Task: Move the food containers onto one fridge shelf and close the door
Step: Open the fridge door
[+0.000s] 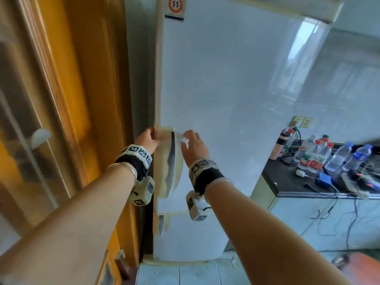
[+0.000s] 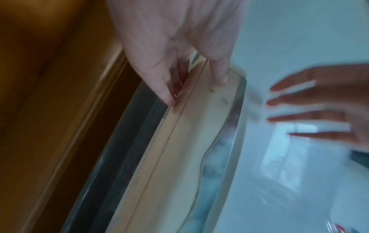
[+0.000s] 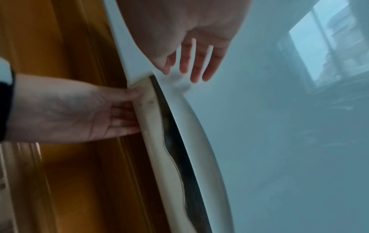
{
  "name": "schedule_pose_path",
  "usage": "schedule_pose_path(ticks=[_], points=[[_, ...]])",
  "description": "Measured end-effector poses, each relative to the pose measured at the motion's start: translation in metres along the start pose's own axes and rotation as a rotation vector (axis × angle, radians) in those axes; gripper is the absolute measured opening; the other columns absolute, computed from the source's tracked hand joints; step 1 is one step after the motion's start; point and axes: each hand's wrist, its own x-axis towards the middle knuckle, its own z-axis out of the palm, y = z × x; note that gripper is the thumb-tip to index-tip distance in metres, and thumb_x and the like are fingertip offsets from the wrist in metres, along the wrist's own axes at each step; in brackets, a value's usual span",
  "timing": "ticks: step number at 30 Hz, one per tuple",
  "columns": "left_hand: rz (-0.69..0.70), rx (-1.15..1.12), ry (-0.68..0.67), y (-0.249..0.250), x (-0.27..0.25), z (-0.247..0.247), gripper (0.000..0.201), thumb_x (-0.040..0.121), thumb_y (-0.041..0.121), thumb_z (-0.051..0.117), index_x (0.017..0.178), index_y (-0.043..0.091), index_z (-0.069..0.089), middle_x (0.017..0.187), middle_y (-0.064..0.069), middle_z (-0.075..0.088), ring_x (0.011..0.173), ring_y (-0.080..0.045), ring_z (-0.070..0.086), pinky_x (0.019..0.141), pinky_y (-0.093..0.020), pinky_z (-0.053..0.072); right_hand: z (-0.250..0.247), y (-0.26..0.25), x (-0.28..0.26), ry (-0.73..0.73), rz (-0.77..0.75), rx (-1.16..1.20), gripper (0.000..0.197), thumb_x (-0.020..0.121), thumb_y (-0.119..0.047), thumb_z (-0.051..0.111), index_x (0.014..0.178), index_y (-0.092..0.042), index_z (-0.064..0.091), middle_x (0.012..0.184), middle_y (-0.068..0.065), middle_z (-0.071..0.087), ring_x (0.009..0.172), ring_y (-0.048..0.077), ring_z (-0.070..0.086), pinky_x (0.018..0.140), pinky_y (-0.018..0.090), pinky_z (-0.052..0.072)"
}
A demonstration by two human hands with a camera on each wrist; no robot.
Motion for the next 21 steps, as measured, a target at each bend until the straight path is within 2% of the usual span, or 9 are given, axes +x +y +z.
schedule_pose_path(ticks=[2,4,8,10,13,16,18,19,21], points=[[0.036,-0.015,-0.006,-0.003,-0.016,-0.001,0.053,0.087,0.041,0.059,0.129,0.012,0.045,0.127,-0.012,0.057,0.116,-0.032,0.057,0.093,-0.039,0.046,-0.014,-0.004,-0.013,0.098,-0.083,-0.002,0.038,0.090,-0.017,0.048,0.128,-0.018,0.045,0.135,0.005,0.044,0.110,0.028,0.057,0.086,0.036,0.050],[0.092,-0.067,-0.006,-0.001,-0.036,0.000,0.039,0.085,0.036,0.064,0.114,0.016,0.046,0.110,-0.008,0.055,0.102,-0.025,0.057,0.082,-0.033,0.045,-0.026,-0.011,-0.026,0.207,-0.162,-0.020,0.050,0.088,-0.020,0.054,0.136,-0.019,0.040,0.142,0.006,0.037,0.122,0.026,0.049,0.099,0.038,0.048],[0.236,-0.173,0.056,0.007,-0.084,0.004,0.046,0.082,0.026,0.068,0.121,0.008,0.049,0.116,-0.009,0.059,0.107,-0.023,0.058,0.086,-0.027,0.046,-0.045,-0.032,-0.055,0.274,-0.153,-0.080,0.076,0.085,-0.033,0.059,0.148,-0.029,0.019,0.158,0.004,0.013,0.145,0.026,0.022,0.115,0.048,0.030],[0.295,-0.170,0.057,0.007,-0.107,0.005,0.042,0.081,0.025,0.068,0.116,0.006,0.053,0.114,-0.009,0.063,0.105,-0.023,0.061,0.084,-0.025,0.047,-0.055,-0.042,-0.071,0.286,-0.106,-0.093,0.085,0.083,-0.041,0.061,0.150,-0.034,0.008,0.160,0.003,0.002,0.148,0.027,0.011,0.117,0.054,0.023],[0.350,-0.164,-0.070,0.005,-0.136,0.005,0.035,0.080,0.025,0.070,0.108,0.007,0.056,0.105,-0.005,0.066,0.099,-0.023,0.064,0.090,-0.033,0.052,-0.073,-0.052,-0.093,0.342,-0.028,-0.053,0.098,0.077,-0.046,0.067,0.150,-0.036,0.002,0.160,0.002,-0.002,0.148,0.028,0.007,0.115,0.056,0.024],[0.388,-0.116,-0.193,0.006,-0.157,0.006,0.014,0.082,0.024,0.068,0.091,0.020,0.059,0.093,0.001,0.064,0.094,-0.023,0.065,0.095,-0.041,0.052,-0.089,-0.053,-0.113,0.410,0.057,0.000,0.109,0.073,-0.047,0.071,0.150,-0.032,-0.006,0.160,0.006,-0.005,0.148,0.029,0.006,0.116,0.055,0.023],[0.385,-0.134,-0.193,0.008,-0.168,0.006,0.009,0.085,0.023,0.064,0.079,0.029,0.059,0.086,0.003,0.065,0.090,-0.022,0.065,0.094,-0.039,0.053,-0.098,-0.048,-0.126,0.461,0.083,-0.023,0.112,0.074,-0.044,0.070,0.150,-0.027,-0.010,0.160,0.009,-0.004,0.148,0.031,0.005,0.116,0.053,0.023],[0.391,-0.117,-0.167,0.008,-0.171,0.008,0.010,0.088,0.023,0.060,0.080,0.028,0.061,0.087,0.002,0.065,0.091,-0.023,0.065,0.092,-0.036,0.053,-0.103,-0.044,-0.133,0.475,0.082,-0.028,0.111,0.075,-0.041,0.069,0.150,-0.024,-0.011,0.160,0.011,-0.004,0.148,0.030,0.003,0.117,0.051,0.022],[0.405,0.030,-0.123,0.009,-0.179,0.011,0.016,0.093,0.020,0.050,0.097,0.018,0.066,0.101,-0.006,0.069,0.099,-0.026,0.064,0.088,-0.030,0.049,-0.116,-0.034,-0.146,0.470,0.073,0.004,0.108,0.078,-0.034,0.067,0.150,-0.022,-0.013,0.160,0.011,-0.004,0.148,0.029,0.001,0.118,0.047,0.019]])
